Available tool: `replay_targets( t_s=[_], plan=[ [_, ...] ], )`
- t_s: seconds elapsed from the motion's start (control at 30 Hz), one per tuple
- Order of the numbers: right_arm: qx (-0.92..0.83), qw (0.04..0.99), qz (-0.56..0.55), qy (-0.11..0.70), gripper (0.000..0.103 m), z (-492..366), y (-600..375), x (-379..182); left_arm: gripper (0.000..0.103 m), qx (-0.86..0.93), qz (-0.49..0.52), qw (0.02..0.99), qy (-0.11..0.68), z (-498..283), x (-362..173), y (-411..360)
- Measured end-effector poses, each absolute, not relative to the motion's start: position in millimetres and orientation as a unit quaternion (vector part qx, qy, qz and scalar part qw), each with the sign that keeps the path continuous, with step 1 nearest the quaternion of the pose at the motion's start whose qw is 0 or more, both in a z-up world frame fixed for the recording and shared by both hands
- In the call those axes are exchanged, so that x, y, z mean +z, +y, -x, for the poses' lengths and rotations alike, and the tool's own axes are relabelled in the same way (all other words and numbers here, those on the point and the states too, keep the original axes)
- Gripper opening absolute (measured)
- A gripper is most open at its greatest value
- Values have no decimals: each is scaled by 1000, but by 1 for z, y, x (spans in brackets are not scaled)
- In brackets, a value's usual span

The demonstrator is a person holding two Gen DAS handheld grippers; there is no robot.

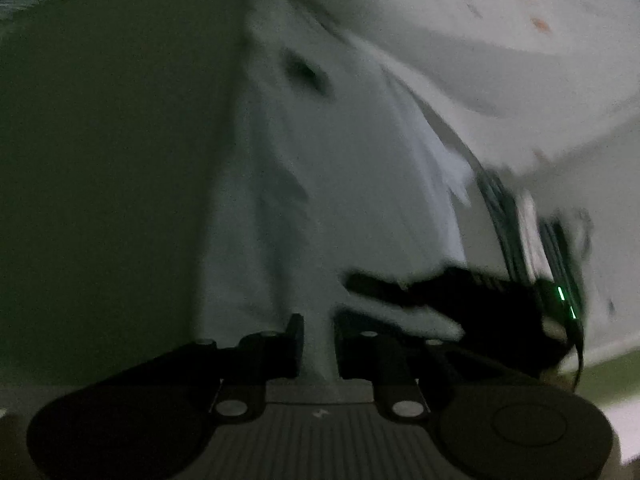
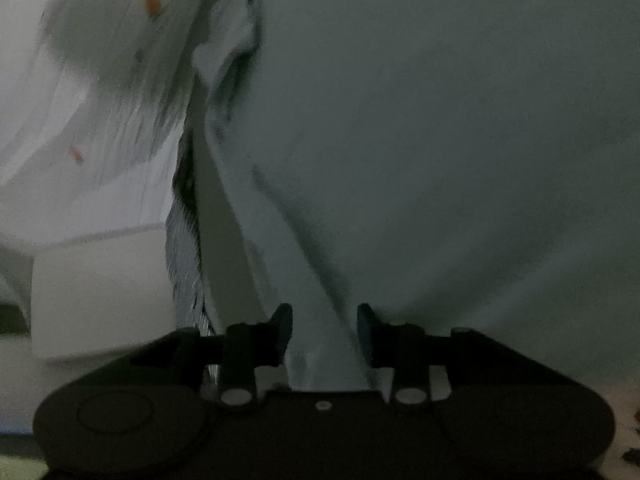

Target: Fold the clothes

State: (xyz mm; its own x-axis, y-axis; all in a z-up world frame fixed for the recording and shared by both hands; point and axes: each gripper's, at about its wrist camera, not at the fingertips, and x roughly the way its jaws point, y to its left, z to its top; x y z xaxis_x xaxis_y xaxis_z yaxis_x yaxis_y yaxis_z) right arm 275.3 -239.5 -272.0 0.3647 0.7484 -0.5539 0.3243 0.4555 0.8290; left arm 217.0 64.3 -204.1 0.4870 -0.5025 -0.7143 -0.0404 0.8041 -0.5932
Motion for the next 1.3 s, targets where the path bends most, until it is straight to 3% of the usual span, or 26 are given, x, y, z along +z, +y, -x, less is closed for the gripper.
replay_targets(
  t_s=[0.13, 0.27, 0.33, 0.37, 0.4, 0.5, 0.63, 0.77, 0.83, 0.87, 0.9, 1.3],
  plan=[
    [184, 676, -449, 554, 50, -282, -224, -266, 19, -73, 300, 813, 493, -209, -220, 81],
    [196, 696, -387, 571, 49, -292, -206, -262, 19, -54, 317, 806, 496, -204, -235, 72],
    [210, 705, -365, 570, 24, -293, -200, -259, 16, -61, 323, 807, 490, -199, -234, 65],
    [217, 708, -359, 569, 2, -293, -199, -259, 14, -64, 329, 805, 489, -197, -234, 67],
    [221, 707, -365, 564, 2, -292, -203, -259, 5, -66, 334, 803, 489, -195, -234, 68],
    [231, 706, -401, 536, 2, -282, -223, -249, 3, -73, 315, 808, 493, -192, -221, 64],
    [217, 733, -386, 516, 2, -278, -255, -236, 4, -79, 287, 807, 510, -189, -216, 51],
    [157, 733, -314, 582, 6, -285, -269, -255, 4, -41, 300, 791, 532, -191, -224, 53],
    [158, 730, -348, 567, 21, -288, -282, -251, 6, -30, 310, 804, 507, -195, -213, 60],
    [157, 732, -359, 557, 36, -291, -287, -248, 8, -25, 314, 811, 492, -198, -206, 63],
    [155, 740, -364, 544, 39, -295, -293, -243, 11, -23, 319, 817, 480, -202, -201, 67],
    [130, 783, -387, 469, 38, -439, -301, -217, 19, -16, 320, 834, 449, -342, -190, 92]
  ],
)
